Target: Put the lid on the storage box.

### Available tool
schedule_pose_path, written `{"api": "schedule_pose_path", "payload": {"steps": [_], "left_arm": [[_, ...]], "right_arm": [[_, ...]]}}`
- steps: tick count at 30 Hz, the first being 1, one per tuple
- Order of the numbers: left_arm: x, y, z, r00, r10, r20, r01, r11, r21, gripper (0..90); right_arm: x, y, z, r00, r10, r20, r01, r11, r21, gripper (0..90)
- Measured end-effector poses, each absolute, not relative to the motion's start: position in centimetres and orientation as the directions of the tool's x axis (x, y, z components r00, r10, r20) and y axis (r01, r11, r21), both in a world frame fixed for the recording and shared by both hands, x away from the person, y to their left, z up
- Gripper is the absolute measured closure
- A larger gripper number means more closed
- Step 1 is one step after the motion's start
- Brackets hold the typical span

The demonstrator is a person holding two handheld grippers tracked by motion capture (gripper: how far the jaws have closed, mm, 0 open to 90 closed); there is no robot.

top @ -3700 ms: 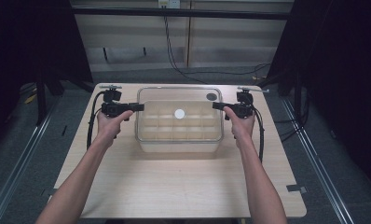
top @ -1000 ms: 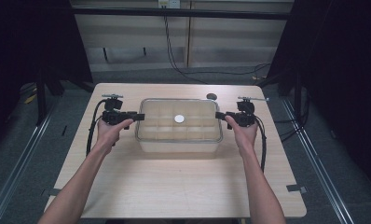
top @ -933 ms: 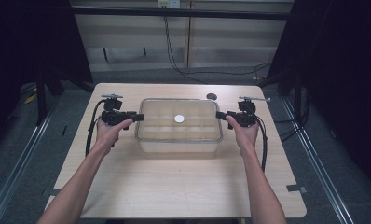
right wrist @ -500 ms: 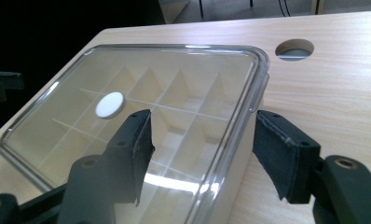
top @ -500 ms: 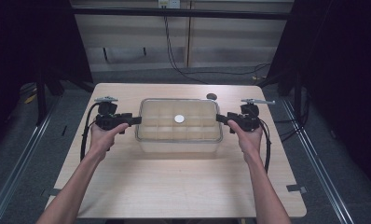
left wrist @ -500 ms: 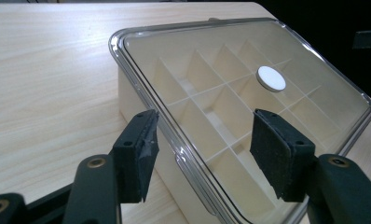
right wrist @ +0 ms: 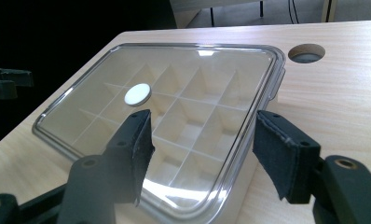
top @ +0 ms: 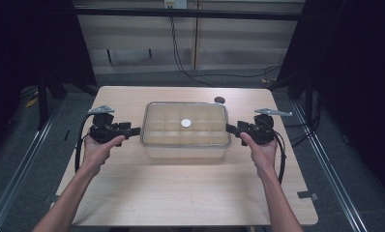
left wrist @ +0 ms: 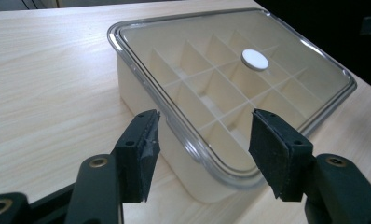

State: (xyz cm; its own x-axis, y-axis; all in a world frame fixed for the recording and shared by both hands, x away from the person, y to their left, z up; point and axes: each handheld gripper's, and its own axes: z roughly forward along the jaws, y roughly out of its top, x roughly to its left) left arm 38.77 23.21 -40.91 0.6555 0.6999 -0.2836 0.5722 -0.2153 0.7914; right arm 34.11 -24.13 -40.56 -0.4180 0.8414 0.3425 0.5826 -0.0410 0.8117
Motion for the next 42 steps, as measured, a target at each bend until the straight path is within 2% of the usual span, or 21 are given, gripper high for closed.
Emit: {"api": "schedule_pose_path", "payload": {"steps": [9, 22, 26, 42], "left_arm": [[36.4, 24.4, -40.9, 0.66, 0.705, -0.258, 0.549, -0.22, 0.806, 40.7], [32.9, 26.1, -41.5, 0.664, 0.708, -0.241, 0.535, -0.225, 0.814, 35.8], [31.9, 26.6, -42.4, 0.641, 0.727, -0.247, 0.571, -0.237, 0.786, 35.6], [27.9, 27.5, -44.7, 0.638, 0.736, -0.228, 0.593, -0.28, 0.755, 30.8]], "right_arm": [[31.5, -24.9, -40.0, -0.433, 0.84, 0.327, 0.559, -0.034, 0.829, 36.0], [27.7, -26.2, -40.1, -0.434, 0.816, 0.383, 0.558, -0.091, 0.825, 33.2], [26.4, -26.5, -40.6, -0.428, 0.823, 0.374, 0.578, -0.069, 0.813, 33.7], [22.0, -27.7, -43.4, -0.377, 0.853, 0.361, 0.607, -0.066, 0.792, 33.7]]}}
